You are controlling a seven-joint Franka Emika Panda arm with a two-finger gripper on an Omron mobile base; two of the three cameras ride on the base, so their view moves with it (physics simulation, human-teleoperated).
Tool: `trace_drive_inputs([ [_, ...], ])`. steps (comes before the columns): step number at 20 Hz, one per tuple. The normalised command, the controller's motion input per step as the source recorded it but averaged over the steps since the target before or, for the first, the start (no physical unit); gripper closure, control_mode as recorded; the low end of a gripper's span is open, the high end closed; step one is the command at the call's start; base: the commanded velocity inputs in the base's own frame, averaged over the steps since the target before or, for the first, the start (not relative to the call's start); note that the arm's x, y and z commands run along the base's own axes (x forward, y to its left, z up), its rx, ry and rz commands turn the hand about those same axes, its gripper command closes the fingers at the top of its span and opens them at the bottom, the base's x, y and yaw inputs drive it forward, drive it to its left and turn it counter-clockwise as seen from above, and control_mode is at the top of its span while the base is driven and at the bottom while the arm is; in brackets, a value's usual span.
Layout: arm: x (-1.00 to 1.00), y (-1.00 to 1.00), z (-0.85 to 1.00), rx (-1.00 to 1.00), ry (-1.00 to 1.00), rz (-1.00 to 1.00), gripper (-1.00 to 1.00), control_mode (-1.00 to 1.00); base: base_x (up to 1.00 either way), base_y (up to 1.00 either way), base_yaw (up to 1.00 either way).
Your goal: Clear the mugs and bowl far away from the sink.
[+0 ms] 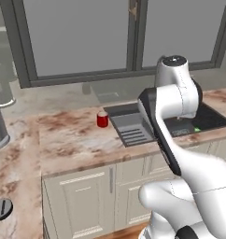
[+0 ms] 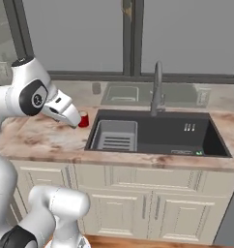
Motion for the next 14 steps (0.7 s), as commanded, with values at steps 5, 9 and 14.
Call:
trace_drive_inputs([
  [5,0.00,0.00,0.00,0.00,0.00,0.00,-1.00,1.00,0.40,0.32,0.22],
  [9,0.00,0.00,0.00,0.00,0.00,0.00,-1.00,1.00,0.26,0.22,0.26],
  [14,0.00,0.00,0.00,0.00,0.00,0.00,-1.00,1.00,0.43,-0.30,0.37],
])
